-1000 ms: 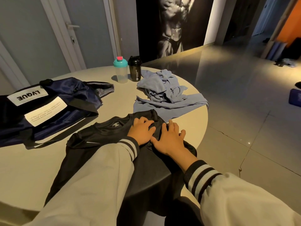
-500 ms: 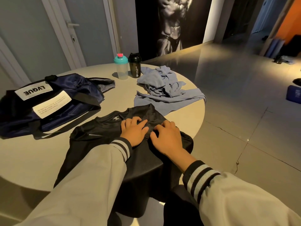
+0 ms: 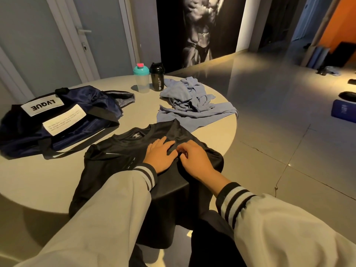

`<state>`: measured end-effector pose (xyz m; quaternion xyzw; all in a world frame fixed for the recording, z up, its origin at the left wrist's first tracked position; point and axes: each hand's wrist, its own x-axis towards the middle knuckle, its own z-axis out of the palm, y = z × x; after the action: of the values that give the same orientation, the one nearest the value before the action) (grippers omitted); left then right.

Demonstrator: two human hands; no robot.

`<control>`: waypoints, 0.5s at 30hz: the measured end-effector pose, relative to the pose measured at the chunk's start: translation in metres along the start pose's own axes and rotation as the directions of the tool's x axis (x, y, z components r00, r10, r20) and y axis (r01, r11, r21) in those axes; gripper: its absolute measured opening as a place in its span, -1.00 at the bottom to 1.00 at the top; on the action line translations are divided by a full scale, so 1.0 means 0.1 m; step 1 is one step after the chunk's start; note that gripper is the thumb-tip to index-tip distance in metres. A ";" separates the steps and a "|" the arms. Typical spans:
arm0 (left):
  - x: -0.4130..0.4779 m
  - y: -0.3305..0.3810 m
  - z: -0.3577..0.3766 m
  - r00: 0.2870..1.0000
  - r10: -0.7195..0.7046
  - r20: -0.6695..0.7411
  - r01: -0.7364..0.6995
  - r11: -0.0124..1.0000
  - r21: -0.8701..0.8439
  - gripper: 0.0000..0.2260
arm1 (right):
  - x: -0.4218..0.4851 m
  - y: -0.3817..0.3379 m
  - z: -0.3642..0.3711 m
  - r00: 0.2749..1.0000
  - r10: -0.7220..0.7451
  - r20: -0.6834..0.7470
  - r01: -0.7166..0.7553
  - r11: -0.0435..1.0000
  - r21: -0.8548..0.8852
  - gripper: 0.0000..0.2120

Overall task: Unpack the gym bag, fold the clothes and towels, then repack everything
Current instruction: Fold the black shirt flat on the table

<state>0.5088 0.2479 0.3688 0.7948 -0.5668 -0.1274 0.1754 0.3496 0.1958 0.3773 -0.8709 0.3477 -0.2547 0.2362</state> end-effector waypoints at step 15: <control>-0.35 -0.82 -0.77 0.852 -0.449 -0.268 0.460 0.888 -0.026 -0.63 | 0.72 -0.35 0.40 0.987 -0.041 0.156 0.069 0.982 -0.178 -0.79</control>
<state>0.5983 0.3152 0.4035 0.9192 -0.3364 -0.0462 0.1992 0.4363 0.1754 0.3877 -0.9150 0.3263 -0.1611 0.1740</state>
